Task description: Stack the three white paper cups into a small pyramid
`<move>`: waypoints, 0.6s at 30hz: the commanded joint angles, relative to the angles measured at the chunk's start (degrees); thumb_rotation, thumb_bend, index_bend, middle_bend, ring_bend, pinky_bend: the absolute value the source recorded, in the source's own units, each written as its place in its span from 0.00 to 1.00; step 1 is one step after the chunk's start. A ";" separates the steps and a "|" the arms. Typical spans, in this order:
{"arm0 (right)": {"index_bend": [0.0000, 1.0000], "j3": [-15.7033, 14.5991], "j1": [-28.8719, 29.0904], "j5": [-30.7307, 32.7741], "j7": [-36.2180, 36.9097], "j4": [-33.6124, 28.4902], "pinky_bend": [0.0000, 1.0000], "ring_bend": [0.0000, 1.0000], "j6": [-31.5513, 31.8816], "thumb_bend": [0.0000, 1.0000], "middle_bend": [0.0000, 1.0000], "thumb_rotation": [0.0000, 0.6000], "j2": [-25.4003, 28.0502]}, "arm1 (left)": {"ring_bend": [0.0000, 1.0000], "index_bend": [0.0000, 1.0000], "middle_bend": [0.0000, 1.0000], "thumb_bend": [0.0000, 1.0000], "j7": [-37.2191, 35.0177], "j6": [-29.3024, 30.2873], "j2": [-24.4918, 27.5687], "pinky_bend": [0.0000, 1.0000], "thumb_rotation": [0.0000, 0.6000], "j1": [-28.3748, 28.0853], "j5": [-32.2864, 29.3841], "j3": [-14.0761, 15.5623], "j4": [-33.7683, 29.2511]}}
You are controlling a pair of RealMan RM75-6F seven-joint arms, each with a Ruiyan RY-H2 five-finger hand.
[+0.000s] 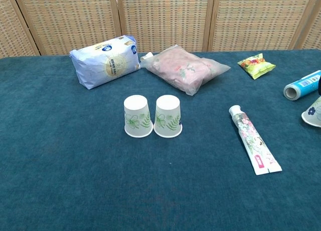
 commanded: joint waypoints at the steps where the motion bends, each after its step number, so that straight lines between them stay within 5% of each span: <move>1: 0.47 0.81 -0.29 -2.81 0.92 -6.77 0.58 0.48 3.66 0.44 0.58 1.00 3.66 | 0.00 0.00 0.00 0.15 2.13 0.24 -0.96 0.00 1.00 0.06 -0.03 -0.05 0.31; 10: 0.47 5.48 3.90 -4.28 -9.33 -27.79 0.58 0.48 6.75 0.45 0.57 1.00 11.81 | 0.00 0.00 0.00 0.15 7.74 2.35 -2.45 0.00 1.00 1.03 -0.45 -0.45 -0.97; 18: 0.47 9.58 14.85 7.64 -28.53 -34.55 0.58 0.48 2.15 0.45 0.57 1.00 6.56 | 0.00 0.00 0.00 0.15 6.07 0.77 -1.48 0.00 1.00 0.84 -2.16 -1.38 -0.86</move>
